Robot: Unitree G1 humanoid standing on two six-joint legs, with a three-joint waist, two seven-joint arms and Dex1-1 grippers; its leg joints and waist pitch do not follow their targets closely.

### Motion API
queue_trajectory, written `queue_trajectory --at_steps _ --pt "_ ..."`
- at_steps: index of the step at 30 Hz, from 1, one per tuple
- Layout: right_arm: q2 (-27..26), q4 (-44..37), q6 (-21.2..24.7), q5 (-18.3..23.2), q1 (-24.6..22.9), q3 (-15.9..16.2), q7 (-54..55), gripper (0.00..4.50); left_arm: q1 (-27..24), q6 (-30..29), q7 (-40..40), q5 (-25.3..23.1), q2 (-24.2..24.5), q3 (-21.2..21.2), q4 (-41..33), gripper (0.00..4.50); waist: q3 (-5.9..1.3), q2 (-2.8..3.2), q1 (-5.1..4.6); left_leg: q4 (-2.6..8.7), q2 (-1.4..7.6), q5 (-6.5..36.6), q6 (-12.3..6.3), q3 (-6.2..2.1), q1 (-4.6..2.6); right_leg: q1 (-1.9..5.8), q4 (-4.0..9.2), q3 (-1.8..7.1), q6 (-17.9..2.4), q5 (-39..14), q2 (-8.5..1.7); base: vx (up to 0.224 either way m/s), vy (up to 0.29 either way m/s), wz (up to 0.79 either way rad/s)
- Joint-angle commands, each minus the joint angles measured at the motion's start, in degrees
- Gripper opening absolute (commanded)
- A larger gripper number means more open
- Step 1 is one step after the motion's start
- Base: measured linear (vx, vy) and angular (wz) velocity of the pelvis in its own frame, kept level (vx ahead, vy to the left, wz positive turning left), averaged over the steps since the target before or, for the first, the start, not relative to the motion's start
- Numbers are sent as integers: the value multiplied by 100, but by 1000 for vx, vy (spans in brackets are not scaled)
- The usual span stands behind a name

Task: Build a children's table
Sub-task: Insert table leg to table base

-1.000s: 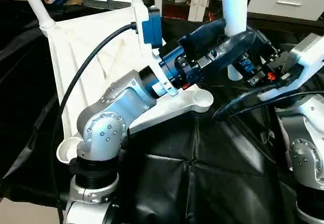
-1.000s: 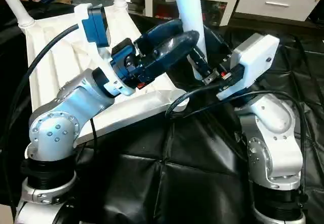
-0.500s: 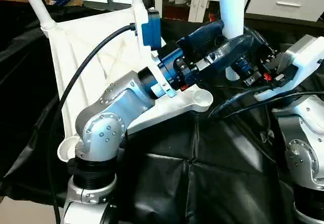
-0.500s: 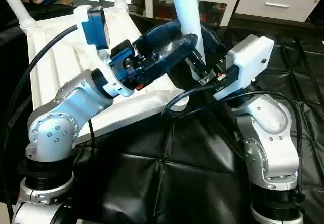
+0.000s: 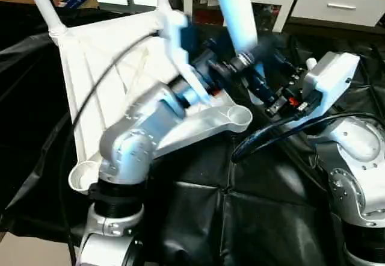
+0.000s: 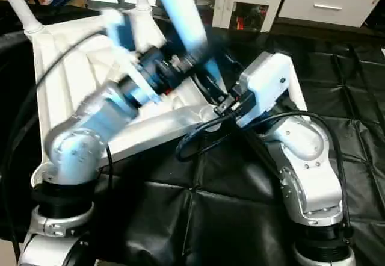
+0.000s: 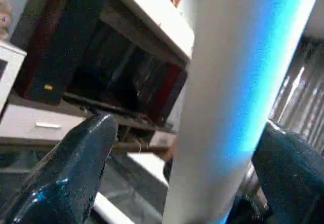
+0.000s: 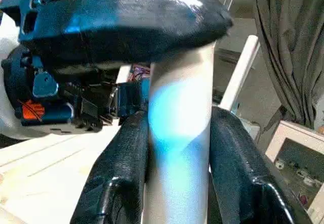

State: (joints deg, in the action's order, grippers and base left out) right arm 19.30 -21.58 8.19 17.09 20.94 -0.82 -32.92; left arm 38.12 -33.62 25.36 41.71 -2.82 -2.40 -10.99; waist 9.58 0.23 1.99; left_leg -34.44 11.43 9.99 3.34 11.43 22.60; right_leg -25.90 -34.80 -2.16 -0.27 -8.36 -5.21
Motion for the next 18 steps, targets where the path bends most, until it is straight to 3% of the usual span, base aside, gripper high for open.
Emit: queue_trajectory --at_steps 1,4,6,18 --pt "38 -144 -82 -26 17 -87 -1 134 32 -86 32 263 -74 -25 -153 450 -542 -33 12 340 61 747 -560 -36 -87 419 332 170 -1341 -702 -107 0 0 0" --pt "80 -124 -112 -19 1 -62 7 134 34 -82 11 352 -116 -53 -166 450 -538 -41 14 343 63 779 -565 -36 -86 418 344 171 -1320 -784 -108 0 0 0" --pt "89 -120 -121 -20 -4 -54 8 134 37 -77 0 349 -117 -51 -161 412 -537 -39 14 343 64 792 -561 -36 -91 415 349 170 -1291 -832 -107 0 0 0" --pt "169 -83 -212 -147 -54 67 -52 134 22 -242 -16 302 45 110 -43 323 -543 -36 8 338 63 741 -568 -37 -88 419 341 171 -1284 -769 -107 0 0 0"
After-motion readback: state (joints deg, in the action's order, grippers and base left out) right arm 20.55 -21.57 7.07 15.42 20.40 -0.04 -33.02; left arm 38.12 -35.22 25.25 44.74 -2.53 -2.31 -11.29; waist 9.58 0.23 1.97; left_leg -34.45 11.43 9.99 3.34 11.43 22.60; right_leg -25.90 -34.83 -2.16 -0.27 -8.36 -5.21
